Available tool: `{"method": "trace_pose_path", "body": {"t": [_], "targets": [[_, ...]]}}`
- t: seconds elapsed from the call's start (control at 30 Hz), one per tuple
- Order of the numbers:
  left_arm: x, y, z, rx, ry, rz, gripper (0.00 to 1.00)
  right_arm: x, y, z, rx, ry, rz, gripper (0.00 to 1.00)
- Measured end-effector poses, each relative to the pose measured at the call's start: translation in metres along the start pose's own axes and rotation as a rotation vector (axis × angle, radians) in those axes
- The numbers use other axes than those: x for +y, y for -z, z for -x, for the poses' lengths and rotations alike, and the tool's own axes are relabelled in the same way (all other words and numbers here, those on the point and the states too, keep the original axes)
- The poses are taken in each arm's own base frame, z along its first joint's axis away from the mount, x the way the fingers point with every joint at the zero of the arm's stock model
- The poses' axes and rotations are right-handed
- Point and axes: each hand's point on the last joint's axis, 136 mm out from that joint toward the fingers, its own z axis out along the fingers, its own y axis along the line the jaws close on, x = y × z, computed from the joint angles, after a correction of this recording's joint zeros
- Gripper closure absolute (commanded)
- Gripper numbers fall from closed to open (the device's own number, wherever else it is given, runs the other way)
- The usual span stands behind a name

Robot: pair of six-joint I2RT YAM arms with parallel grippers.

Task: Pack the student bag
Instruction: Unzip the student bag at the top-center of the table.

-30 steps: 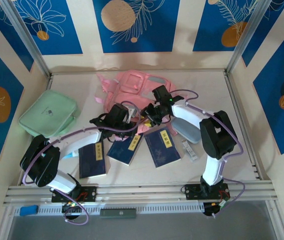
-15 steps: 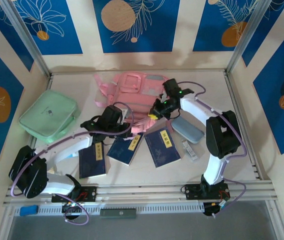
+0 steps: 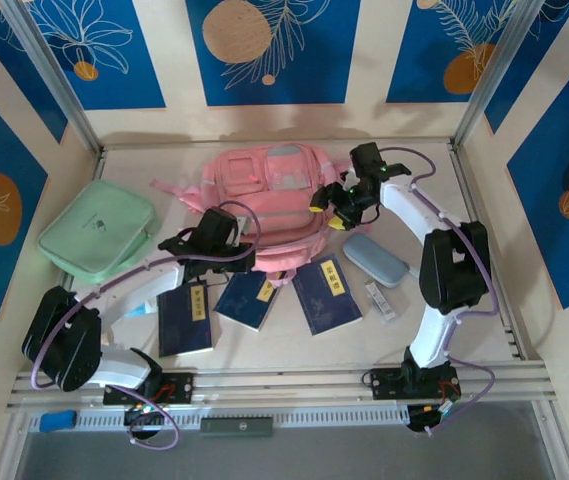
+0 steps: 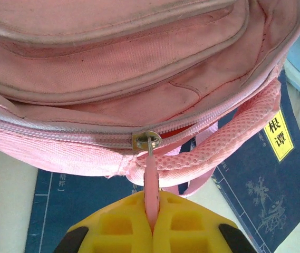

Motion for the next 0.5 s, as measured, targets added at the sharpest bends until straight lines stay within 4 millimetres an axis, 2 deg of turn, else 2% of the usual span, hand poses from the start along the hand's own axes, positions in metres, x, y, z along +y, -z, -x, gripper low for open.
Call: {"method": "trace_pose_path", "body": {"t": [0.1, 0.2, 0.27, 0.37, 0.43, 0.5], "targets": [[-0.005, -0.001, 0.001, -0.004, 0.002, -0.017, 1.0, -0.005, -0.001, -0.039, 0.037, -0.071, -0.012, 0.17], [-0.009, -0.001, 0.0, -0.005, -0.004, -0.029, 1.0, 0.007, -0.016, -0.08, 0.094, -0.124, -0.016, 0.16], [-0.012, -0.003, -0.001, -0.002, -0.01, -0.036, 1.0, 0.016, -0.03, -0.097, 0.117, -0.149, -0.022, 0.15], [-0.015, -0.005, -0.002, 0.003, -0.016, -0.044, 1.0, 0.022, -0.048, -0.1, 0.105, -0.209, -0.051, 0.17], [-0.016, -0.005, -0.003, 0.004, -0.019, -0.046, 1.0, 0.023, -0.06, -0.092, 0.084, -0.246, -0.07, 0.25], [-0.017, -0.005, -0.003, 0.005, -0.02, -0.047, 1.0, 0.022, -0.073, -0.081, 0.067, -0.274, -0.095, 0.38]]}}
